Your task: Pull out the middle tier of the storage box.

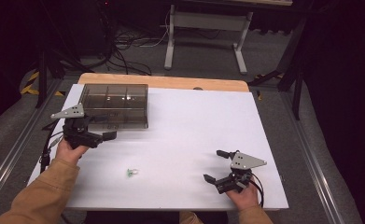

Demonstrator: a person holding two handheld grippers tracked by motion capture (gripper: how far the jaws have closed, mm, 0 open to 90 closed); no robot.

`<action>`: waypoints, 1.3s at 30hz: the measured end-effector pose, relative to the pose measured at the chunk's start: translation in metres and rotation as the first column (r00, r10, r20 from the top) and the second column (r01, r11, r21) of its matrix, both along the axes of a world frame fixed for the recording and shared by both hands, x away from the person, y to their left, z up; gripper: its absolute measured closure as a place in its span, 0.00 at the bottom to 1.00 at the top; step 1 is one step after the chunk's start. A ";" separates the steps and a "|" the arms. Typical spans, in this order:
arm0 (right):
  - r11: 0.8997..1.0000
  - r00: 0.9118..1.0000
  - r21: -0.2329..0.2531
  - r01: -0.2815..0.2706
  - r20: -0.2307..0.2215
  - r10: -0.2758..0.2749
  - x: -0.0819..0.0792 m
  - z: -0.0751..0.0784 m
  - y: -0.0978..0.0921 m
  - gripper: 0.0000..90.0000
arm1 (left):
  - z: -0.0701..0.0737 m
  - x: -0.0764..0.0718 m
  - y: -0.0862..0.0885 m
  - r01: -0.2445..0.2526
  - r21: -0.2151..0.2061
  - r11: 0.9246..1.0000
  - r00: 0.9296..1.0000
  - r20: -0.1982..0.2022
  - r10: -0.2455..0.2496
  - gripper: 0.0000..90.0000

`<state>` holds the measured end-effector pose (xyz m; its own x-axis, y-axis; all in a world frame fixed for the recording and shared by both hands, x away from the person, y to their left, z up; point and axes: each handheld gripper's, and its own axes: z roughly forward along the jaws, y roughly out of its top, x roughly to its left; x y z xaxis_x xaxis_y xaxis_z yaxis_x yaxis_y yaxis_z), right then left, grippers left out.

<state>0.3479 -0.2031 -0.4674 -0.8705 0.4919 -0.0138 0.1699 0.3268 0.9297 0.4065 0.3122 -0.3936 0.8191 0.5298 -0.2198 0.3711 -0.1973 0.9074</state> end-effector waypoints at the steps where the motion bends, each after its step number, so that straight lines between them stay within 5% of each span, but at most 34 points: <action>1: 1.000 1.000 0.000 0.000 0.000 0.000 0.000 0.000 0.000 0.00 | 0.001 0.001 0.000 0.003 0.017 1.000 1.000 0.006 -0.004 0.06; 3: 1.000 1.000 0.003 0.000 0.000 0.000 0.000 0.000 0.000 0.00 | 0.002 0.001 0.000 0.011 0.038 0.999 1.000 0.009 -0.011 0.06; 4: 1.000 1.000 0.005 0.000 0.001 0.000 0.000 0.000 0.000 0.00 | 0.004 0.003 -0.001 0.018 0.095 0.995 1.000 0.022 -0.020 0.06; 7: 1.000 1.000 0.007 0.001 0.001 -0.001 0.000 0.000 -0.001 0.00 | 0.007 0.007 -0.003 0.036 0.175 0.984 0.999 0.029 -0.042 0.08; 15: 1.000 1.000 0.010 0.000 0.000 0.000 0.000 0.000 -0.001 0.00 | 0.015 0.013 -0.005 0.084 0.264 0.961 0.996 0.013 -0.091 0.23; 16: 1.000 1.000 0.011 -0.001 0.001 0.001 0.000 0.000 -0.001 0.00 | 0.017 0.014 -0.007 0.082 0.307 0.948 0.995 0.025 -0.094 0.24; 17: 1.000 1.000 0.011 -0.001 0.001 0.001 0.000 0.000 -0.001 0.00 | 0.018 0.014 -0.008 0.081 0.321 0.944 0.995 0.027 -0.094 0.24; 20: 1.000 1.000 0.011 -0.002 0.001 0.002 0.000 0.000 -0.001 0.00 | 0.020 0.017 -0.009 0.088 0.331 0.939 0.995 0.024 -0.102 0.27; 23: 1.000 1.000 0.009 -0.004 -0.002 0.004 0.000 0.000 -0.001 0.00 | 0.022 0.021 -0.013 0.090 0.379 0.921 0.994 0.025 -0.108 0.27; 24: 1.000 1.000 0.009 -0.005 -0.001 0.005 0.000 0.000 -0.001 0.00 | 0.022 0.023 -0.016 0.096 0.406 0.909 0.993 0.021 -0.114 0.27; 25: 1.000 1.000 0.009 -0.005 -0.001 0.005 0.000 0.000 -0.001 0.00 | 0.022 0.023 -0.016 0.096 0.406 0.909 0.993 0.021 -0.114 0.28; 27: 1.000 1.000 0.010 -0.005 -0.002 0.005 0.000 0.000 -0.001 0.00 | 0.022 0.026 -0.019 0.105 0.439 0.893 0.993 0.010 -0.121 0.28; 29: 1.000 1.000 0.011 -0.006 -0.001 0.006 0.000 0.000 -0.001 0.00 | 0.022 0.029 -0.023 0.117 0.486 0.866 0.991 -0.003 -0.132 0.29; 31: 1.000 1.000 0.011 -0.006 -0.001 0.006 0.000 0.000 -0.001 0.00 | 0.021 0.030 -0.024 0.120 0.495 0.861 0.991 -0.005 -0.135 0.29; 34: 1.000 1.000 0.012 -0.005 0.001 0.005 0.000 0.000 -0.001 0.00 | 0.020 0.035 -0.027 0.127 0.532 0.837 0.990 -0.022 -0.136 0.31; 39: 1.000 1.000 0.009 -0.007 0.001 0.007 0.000 0.000 -0.001 0.00 | 0.020 0.039 -0.028 0.129 0.558 0.820 0.990 -0.032 -0.135 0.34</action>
